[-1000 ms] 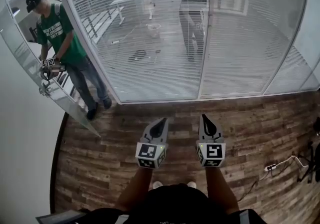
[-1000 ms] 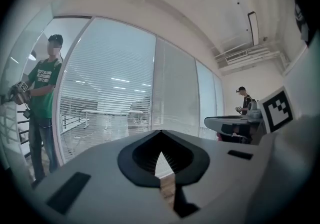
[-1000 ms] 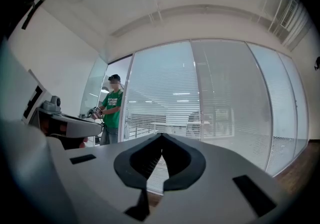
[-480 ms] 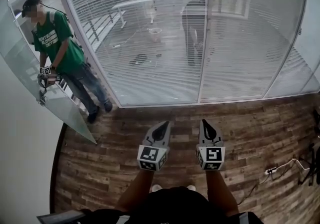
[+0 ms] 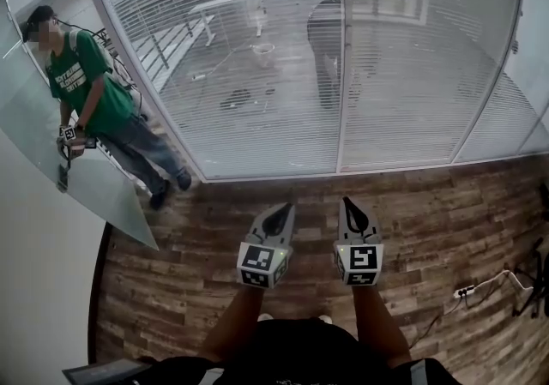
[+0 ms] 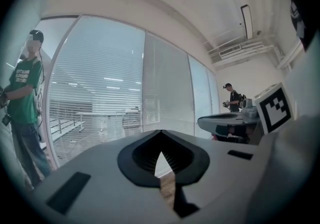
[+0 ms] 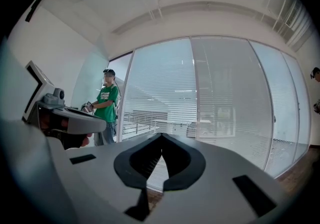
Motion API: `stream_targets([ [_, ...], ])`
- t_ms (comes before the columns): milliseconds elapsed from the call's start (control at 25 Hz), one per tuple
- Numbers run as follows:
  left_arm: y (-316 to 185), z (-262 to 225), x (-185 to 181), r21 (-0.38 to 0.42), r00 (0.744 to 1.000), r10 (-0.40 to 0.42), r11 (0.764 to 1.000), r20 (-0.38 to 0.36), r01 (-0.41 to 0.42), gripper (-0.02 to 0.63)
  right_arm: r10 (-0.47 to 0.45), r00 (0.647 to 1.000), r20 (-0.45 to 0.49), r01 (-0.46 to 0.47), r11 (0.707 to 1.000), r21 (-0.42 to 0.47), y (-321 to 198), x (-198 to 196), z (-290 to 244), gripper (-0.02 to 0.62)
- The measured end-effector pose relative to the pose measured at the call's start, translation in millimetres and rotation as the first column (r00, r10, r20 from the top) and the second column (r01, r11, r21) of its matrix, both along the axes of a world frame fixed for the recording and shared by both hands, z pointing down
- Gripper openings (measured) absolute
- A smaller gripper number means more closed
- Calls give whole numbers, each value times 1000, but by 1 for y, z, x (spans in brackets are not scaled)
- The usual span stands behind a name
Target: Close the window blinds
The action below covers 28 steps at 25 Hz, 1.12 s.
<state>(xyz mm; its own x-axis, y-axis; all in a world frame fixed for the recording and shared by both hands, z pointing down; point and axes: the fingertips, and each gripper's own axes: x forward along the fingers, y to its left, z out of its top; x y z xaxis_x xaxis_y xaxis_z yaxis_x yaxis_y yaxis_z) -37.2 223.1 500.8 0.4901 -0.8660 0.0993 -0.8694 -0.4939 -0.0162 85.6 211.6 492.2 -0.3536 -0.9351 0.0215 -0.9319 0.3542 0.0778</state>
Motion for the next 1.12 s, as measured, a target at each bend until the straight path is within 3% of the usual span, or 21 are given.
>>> stream_targets([
  [480,-14,2,9,-7,999,-33,999,-9,33,0,-36,999,16,36,999,-27,-18,12,11,-3],
  [1120,-161,31,-23,-31,1000,6,999,-20,-6,0,3,1000,-29,-5,998,-58,-157,-16,38,-3],
])
